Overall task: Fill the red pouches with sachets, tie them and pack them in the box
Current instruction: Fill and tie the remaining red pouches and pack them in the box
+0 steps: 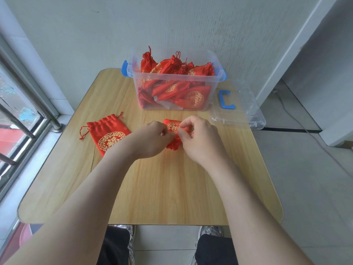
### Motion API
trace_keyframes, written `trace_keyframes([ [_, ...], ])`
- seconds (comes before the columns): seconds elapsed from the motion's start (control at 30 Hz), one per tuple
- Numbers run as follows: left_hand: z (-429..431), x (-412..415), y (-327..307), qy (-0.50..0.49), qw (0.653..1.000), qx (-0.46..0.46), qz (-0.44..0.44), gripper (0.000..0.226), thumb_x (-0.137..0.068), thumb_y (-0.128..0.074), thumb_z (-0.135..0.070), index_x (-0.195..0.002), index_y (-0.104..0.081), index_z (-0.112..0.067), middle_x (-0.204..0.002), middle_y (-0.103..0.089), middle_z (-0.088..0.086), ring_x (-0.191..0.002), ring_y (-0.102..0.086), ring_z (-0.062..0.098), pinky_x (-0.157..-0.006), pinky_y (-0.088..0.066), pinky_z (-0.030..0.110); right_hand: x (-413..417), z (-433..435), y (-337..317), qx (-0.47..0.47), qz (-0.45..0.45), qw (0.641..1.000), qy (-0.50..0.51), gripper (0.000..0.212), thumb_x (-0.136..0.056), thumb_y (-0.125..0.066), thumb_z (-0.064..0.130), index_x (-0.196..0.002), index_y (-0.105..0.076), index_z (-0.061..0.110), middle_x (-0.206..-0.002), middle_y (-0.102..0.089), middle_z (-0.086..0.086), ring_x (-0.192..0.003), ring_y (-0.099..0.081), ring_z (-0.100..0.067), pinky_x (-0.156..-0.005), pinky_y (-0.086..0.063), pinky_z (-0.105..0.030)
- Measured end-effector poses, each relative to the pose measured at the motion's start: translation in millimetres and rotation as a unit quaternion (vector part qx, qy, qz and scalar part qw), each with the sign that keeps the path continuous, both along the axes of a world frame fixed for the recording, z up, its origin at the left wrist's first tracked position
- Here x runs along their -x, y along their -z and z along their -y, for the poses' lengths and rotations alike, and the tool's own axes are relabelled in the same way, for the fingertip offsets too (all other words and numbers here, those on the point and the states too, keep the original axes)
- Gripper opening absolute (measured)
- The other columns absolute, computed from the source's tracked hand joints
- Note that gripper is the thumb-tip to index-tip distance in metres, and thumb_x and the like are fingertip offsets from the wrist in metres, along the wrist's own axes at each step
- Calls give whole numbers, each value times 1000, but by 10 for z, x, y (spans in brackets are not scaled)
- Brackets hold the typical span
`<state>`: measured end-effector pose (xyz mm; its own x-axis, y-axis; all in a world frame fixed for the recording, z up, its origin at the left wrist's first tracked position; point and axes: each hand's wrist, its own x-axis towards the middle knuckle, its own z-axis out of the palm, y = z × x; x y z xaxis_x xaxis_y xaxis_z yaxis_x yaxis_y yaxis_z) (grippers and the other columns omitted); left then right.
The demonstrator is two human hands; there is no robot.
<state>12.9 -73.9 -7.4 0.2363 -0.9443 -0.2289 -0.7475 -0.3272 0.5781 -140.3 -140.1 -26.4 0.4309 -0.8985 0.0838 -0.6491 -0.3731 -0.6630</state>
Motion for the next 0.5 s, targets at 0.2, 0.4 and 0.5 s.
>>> trace_keyframes([
  [0.2,-14,-65,22,40,998,-39,41,37,-108,-52,-41,-96,-67,-10,-96,-68,5,-93,-64,25,-76,-48,36,40,52,-4,-20,-46,998,-29,7,-97,-77,29,-97,-84,30,-97,-77,1,-90,-72,-20,-81,-62,-37],
  [0.4,-27,-17,35,7,1000,17,13,36,-108,-52,-34,-86,-58,-7,-82,-61,3,-71,-53,18,-63,-41,32,57,70,28,-38,-33,998,-33,11,-93,-75,38,-93,-85,34,-79,-72,12,-79,-69,-13,-69,-58,-30],
  [0.5,-22,-20,5,-36,997,48,-40,38,-105,-56,-30,-77,-56,-6,-70,-60,2,-65,-53,18,-61,-42,33,57,85,23,-55,-9,998,-21,14,-90,-75,46,-91,-85,36,-80,-76,14,-76,-70,-7,-68,-60,-29],
])
